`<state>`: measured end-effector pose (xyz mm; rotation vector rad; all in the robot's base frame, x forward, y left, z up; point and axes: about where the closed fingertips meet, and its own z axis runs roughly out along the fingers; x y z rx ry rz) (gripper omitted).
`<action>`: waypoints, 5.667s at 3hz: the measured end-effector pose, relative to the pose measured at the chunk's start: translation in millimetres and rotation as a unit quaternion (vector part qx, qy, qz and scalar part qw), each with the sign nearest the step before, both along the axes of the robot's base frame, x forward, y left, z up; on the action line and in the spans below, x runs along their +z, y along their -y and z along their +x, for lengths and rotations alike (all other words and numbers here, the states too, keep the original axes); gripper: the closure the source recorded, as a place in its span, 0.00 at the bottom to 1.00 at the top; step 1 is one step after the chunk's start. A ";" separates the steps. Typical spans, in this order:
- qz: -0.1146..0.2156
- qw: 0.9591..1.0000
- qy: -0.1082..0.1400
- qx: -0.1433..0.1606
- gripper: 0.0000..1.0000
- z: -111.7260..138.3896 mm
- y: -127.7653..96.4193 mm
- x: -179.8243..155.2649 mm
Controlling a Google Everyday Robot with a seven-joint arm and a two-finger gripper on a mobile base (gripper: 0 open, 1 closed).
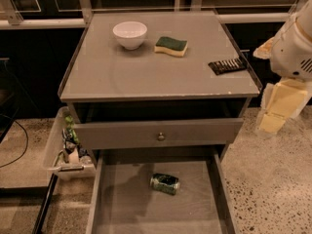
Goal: Pick green can from middle drawer and place on counter
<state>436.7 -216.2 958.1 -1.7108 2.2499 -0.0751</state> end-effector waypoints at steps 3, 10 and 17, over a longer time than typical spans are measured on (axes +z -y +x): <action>0.117 0.992 -0.001 0.055 0.00 -4.1 -55.9 -132.9; 0.275 0.959 -0.076 0.005 0.00 7.0 -49.6 -364.2; 0.274 0.957 -0.018 0.092 0.00 77.2 -101.5 -532.6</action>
Offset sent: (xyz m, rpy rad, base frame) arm -0.0012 0.0643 -0.1802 0.3304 0.0618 0.0926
